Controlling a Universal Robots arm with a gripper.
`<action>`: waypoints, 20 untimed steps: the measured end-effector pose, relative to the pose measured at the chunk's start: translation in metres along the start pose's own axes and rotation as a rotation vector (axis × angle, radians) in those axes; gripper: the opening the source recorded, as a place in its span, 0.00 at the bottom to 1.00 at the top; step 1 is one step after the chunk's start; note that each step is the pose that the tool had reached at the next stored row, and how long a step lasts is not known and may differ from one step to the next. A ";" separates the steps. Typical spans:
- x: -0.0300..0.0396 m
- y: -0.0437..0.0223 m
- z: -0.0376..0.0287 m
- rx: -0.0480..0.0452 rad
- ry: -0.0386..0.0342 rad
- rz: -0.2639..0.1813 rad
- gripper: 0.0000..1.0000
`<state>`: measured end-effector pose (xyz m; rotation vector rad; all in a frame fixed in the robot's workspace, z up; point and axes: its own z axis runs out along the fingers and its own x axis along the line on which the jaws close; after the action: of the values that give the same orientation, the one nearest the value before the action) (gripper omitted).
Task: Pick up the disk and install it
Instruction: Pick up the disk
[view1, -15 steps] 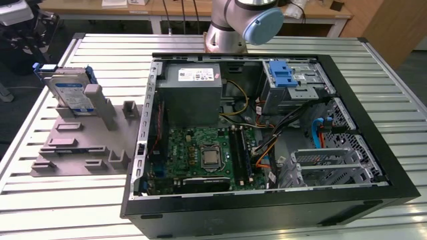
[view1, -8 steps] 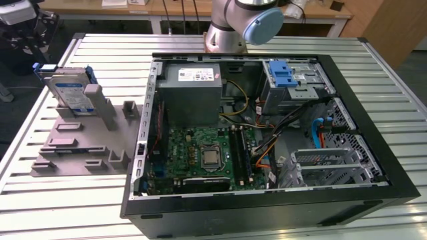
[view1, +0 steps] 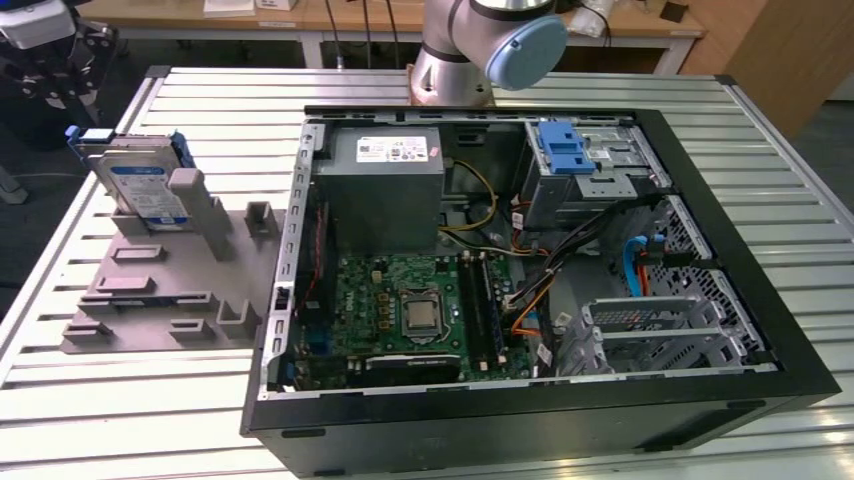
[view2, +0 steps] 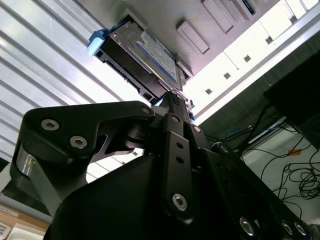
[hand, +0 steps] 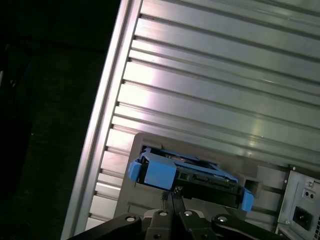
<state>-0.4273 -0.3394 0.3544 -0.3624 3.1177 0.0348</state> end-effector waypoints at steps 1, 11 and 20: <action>0.0000 0.0000 0.0000 0.0000 0.0001 -0.003 0.11; 0.0000 0.0000 0.0000 -0.0001 0.0004 -0.021 0.11; 0.0000 0.0000 0.0000 -0.0002 0.0008 -0.038 0.11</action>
<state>-0.4273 -0.3394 0.3544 -0.4214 3.1107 0.0349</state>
